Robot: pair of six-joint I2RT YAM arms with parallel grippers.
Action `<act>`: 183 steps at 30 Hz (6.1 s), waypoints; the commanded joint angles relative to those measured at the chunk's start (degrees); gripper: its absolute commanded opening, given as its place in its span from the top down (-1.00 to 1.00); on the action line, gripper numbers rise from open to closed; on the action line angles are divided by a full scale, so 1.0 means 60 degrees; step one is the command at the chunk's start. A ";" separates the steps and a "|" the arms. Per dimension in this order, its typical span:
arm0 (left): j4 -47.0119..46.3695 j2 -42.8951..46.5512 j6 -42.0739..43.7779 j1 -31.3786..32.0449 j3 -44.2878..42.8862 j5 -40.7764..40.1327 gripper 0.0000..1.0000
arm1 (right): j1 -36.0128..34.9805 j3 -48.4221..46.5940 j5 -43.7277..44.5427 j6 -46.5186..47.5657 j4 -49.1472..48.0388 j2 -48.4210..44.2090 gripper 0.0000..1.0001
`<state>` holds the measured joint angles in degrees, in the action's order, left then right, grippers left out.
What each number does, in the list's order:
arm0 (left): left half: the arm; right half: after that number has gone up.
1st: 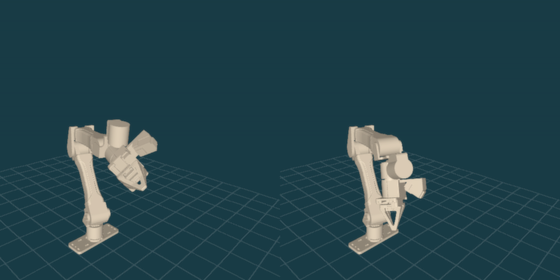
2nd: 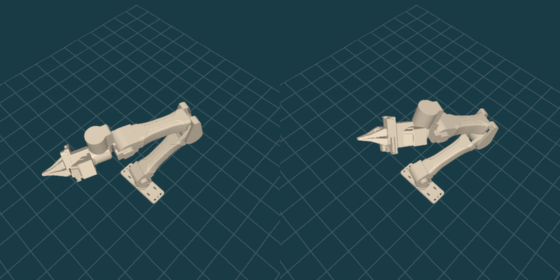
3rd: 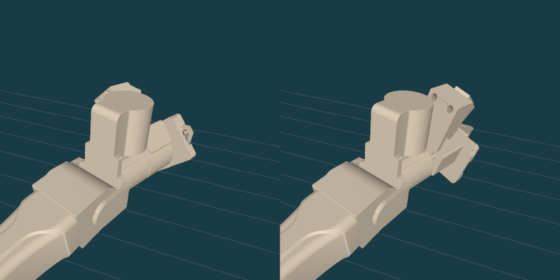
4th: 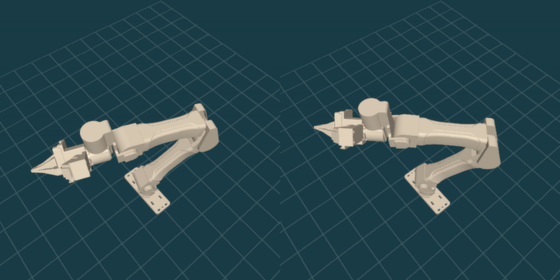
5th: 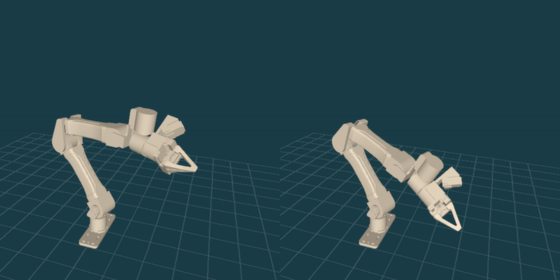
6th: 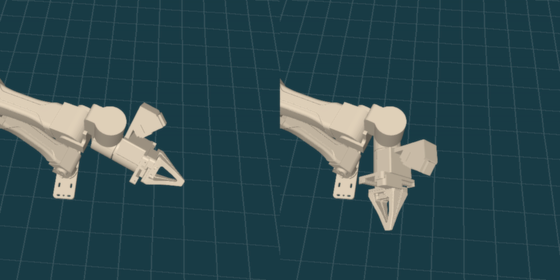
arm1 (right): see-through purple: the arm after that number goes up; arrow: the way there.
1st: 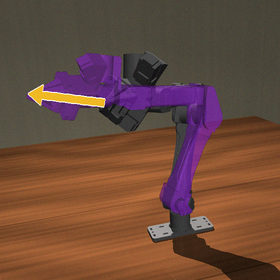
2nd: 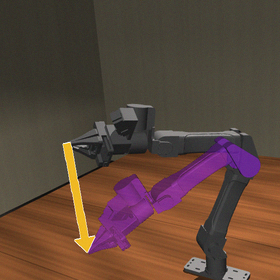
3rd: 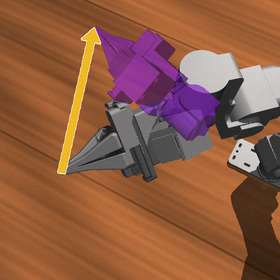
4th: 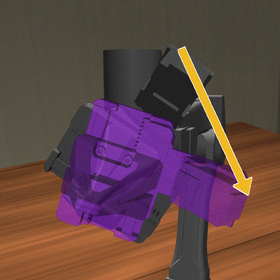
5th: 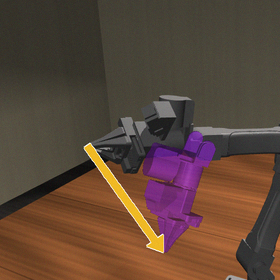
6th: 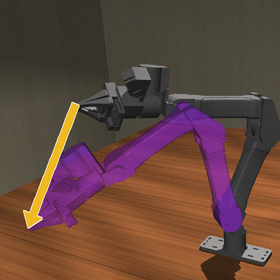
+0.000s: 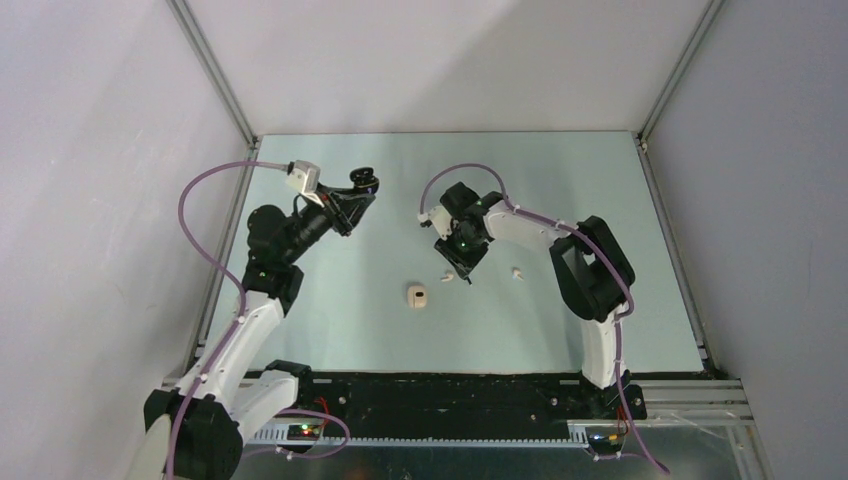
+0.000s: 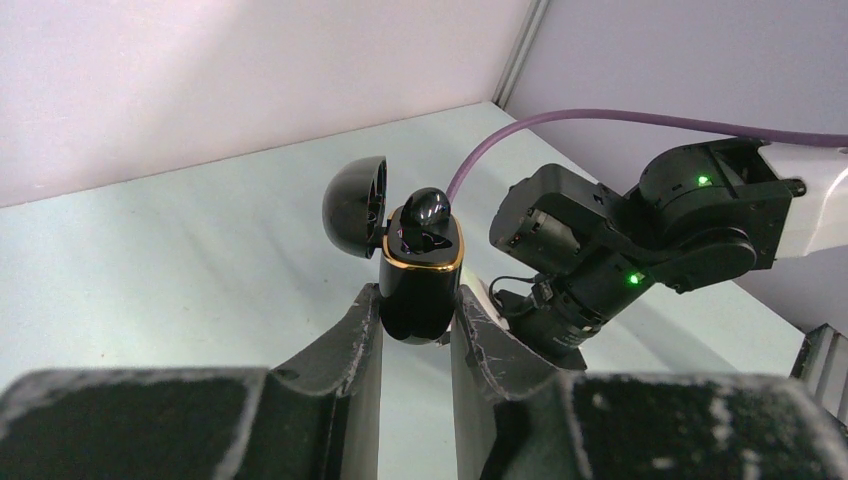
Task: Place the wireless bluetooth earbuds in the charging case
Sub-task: Pick up the left earbud from the center of the board, then insert the left earbud into the left side groove of the charging case.
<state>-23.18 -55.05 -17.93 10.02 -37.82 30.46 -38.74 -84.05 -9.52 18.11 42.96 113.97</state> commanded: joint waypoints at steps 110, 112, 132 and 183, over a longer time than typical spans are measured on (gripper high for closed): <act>-0.3564 -0.2189 -0.2220 0.1091 -0.2245 0.3643 1.00 | -0.1658 0.2363 -0.0142 -0.0421 -1.2572 -0.5805 1.00; -0.3564 -0.2183 -0.2199 0.1085 -0.2245 0.3659 1.00 | -0.1671 0.2363 -0.0198 -0.0472 -1.2566 -0.5810 1.00; -0.3538 -0.2181 -0.2104 0.1090 -0.2272 0.3614 1.00 | -0.1687 0.2191 -0.0521 -0.1067 -1.2181 -0.5848 1.00; -0.4604 -0.1376 -0.2151 0.0960 -0.1544 0.3820 1.00 | -0.1057 0.1228 -0.2606 -0.1680 -1.0657 -0.5502 0.46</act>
<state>-46.26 -65.56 -30.13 15.88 -46.59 52.75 -45.30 -74.08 -25.08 7.51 -22.28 80.01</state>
